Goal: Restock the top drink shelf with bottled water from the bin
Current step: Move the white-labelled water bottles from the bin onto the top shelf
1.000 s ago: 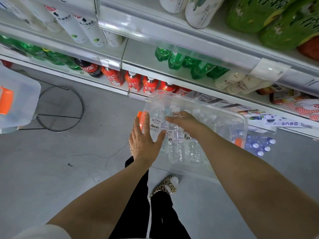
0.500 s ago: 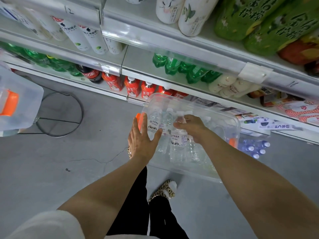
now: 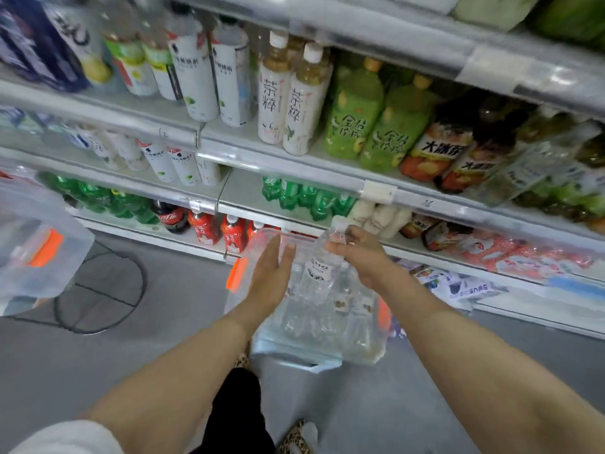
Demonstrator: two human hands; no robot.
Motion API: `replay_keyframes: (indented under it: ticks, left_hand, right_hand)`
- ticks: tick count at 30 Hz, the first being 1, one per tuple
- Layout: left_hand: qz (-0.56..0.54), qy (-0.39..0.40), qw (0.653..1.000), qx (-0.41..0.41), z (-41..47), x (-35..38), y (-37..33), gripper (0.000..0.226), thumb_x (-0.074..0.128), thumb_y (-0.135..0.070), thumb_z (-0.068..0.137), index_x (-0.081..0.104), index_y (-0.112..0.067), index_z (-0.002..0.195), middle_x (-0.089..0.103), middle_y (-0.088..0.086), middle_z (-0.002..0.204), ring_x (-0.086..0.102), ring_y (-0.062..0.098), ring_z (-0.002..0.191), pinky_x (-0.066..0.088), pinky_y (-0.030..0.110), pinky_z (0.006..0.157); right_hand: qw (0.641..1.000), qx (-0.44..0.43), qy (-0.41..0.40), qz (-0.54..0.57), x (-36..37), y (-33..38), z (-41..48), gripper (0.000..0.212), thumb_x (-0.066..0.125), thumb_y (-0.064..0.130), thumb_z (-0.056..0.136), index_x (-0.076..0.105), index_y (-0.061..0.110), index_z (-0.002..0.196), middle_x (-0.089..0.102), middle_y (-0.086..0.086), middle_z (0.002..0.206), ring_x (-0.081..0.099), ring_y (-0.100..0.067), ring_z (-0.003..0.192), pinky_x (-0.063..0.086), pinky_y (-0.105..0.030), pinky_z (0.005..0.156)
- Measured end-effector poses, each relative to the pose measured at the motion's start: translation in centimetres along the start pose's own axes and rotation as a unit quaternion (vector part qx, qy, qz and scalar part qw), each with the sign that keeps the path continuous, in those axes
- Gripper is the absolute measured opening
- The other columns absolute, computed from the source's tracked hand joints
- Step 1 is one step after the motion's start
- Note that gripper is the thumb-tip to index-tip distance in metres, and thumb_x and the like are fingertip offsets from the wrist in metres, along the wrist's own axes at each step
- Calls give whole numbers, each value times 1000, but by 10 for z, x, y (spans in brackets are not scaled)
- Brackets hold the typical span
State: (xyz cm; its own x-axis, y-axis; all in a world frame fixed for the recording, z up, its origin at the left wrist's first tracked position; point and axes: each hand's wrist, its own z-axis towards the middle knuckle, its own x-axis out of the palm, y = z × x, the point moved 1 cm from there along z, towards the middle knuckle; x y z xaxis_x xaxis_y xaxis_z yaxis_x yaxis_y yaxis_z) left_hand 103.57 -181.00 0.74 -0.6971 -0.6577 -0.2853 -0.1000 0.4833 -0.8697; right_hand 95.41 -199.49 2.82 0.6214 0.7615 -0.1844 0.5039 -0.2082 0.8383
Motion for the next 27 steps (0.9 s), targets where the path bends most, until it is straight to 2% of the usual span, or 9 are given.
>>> replay_keyframes:
  ticks: [3, 7, 9, 12, 17, 19, 21, 25, 27]
  left_hand:
    - [-98, 1, 995, 31, -21, -6, -49, 65, 31, -66, 98, 31, -32, 155, 28, -13, 160, 24, 8, 147, 16, 27, 115]
    - [-150, -13, 986, 75, -45, -18, -128, 70, 26, -71, 95, 38, -32, 152, 38, -8, 157, 31, 14, 146, 20, 40, 121]
    - [-169, -23, 978, 123, -59, -29, -171, 82, 25, -79, 86, 39, -31, 151, 41, -6, 155, 34, 15, 144, 20, 44, 122]
    - [-187, -24, 962, 199, -82, -51, -229, 102, 26, -92, 69, 36, -34, 152, 40, -7, 155, 35, 12, 143, 21, 44, 122]
    - [-228, -4, 934, 275, -100, -83, -328, 74, 21, -64, 93, 36, -23, 153, 41, -3, 154, 38, 17, 140, 29, 37, 116]
    - [-185, 25, 927, 325, -112, -96, -354, 80, 20, -74, 83, 35, -36, 152, 38, -14, 153, 36, 13, 136, 25, 46, 117]
    - [-163, 31, 912, 374, -116, -109, -386, 77, 19, -84, 82, 37, -48, 148, 35, -24, 151, 33, 6, 136, 21, 47, 118]
    - [-181, 11, 894, 410, -106, -143, -452, 71, 28, -71, 95, 36, -30, 152, 33, -13, 158, 33, 10, 143, 22, 38, 121]
    - [-131, 11, 877, 463, -105, -154, -474, 82, 26, -85, 83, 27, -43, 154, 25, -25, 157, 28, 3, 141, 18, 31, 118]
  right_hand:
    - [998, -67, 3, 3, -24, 58, -22, 40, 90, 7, 73, 71, 14, 107, 76, 1, 101, 71, -16, 94, 58, -27, 82]
    - [986, -164, 8, 4, -50, 151, -59, 42, 89, 7, 75, 70, 13, 112, 77, -4, 109, 72, -23, 107, 57, -37, 95]
    - [977, -212, 10, -3, -59, 201, -81, 44, 87, 9, 77, 69, 11, 117, 77, -4, 112, 71, -24, 110, 54, -43, 102]
    - [962, -274, 18, -1, -69, 273, -120, 44, 85, 10, 79, 67, 13, 119, 77, -3, 111, 72, -22, 107, 54, -44, 102]
    - [919, -395, 8, 0, -76, 379, -180, 38, 81, 14, 84, 70, 11, 121, 76, -9, 113, 72, -28, 108, 56, -44, 96]
    - [905, -426, -1, 8, -77, 420, -198, 50, 82, 18, 83, 65, 9, 130, 73, -10, 120, 71, -30, 110, 55, -46, 98]
    - [889, -458, -9, 7, -76, 460, -216, 50, 82, 19, 83, 66, 9, 129, 74, -10, 118, 72, -28, 107, 56, -48, 98]
    - [847, -532, -3, 2, -70, 532, -239, 32, 80, 18, 85, 73, 9, 114, 79, -6, 103, 75, -24, 99, 58, -43, 92]
    - [830, -557, -3, -2, -66, 564, -243, 27, 80, 18, 85, 74, 10, 109, 79, -4, 100, 76, -24, 97, 58, -42, 90]
